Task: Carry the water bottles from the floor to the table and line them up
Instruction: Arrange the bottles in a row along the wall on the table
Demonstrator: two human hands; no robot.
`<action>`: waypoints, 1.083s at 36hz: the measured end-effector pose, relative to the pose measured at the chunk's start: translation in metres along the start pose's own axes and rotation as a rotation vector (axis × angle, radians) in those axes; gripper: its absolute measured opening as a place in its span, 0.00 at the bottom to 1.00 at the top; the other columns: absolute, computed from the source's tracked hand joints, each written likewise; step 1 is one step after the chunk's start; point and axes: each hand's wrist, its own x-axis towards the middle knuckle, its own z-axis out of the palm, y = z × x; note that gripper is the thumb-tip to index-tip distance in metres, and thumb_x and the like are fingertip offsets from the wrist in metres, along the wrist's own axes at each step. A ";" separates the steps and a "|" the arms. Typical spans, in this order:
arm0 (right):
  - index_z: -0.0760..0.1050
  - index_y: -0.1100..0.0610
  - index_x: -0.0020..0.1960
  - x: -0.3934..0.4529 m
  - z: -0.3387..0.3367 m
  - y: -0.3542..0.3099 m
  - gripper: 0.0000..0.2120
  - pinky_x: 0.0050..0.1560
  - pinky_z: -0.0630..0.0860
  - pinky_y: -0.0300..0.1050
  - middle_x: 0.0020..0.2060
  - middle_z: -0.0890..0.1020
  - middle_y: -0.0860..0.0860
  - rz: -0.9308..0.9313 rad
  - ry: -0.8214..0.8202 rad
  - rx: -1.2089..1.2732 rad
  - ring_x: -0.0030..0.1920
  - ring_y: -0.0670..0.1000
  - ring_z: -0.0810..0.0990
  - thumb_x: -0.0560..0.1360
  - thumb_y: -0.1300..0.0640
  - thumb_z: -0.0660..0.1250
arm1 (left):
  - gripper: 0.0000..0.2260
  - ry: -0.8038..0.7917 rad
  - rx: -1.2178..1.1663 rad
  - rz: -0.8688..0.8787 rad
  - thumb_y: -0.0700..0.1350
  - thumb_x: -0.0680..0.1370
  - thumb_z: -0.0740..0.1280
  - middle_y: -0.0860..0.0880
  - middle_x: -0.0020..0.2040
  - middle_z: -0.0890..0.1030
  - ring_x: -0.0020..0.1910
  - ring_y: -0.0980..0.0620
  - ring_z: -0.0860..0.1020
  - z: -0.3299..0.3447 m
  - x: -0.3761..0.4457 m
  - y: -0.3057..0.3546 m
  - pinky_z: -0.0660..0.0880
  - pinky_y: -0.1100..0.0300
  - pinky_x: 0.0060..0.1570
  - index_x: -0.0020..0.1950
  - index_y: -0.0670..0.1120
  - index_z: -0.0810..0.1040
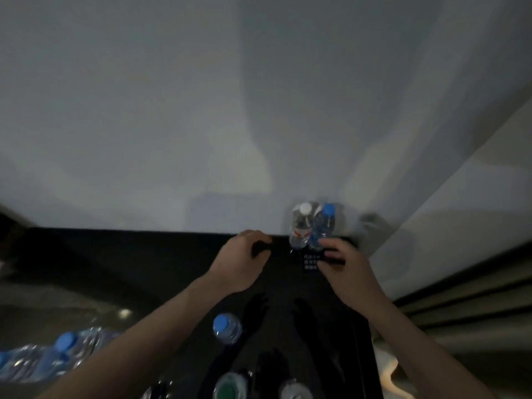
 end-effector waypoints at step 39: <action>0.77 0.41 0.40 -0.204 0.040 -0.001 0.05 0.48 0.78 0.40 0.44 0.79 0.38 0.128 -0.250 -0.203 0.46 0.39 0.79 0.65 0.50 0.66 | 0.22 -0.149 0.315 -0.231 0.54 0.81 0.65 0.51 0.61 0.76 0.56 0.50 0.79 0.007 -0.148 -0.052 0.79 0.51 0.56 0.75 0.57 0.68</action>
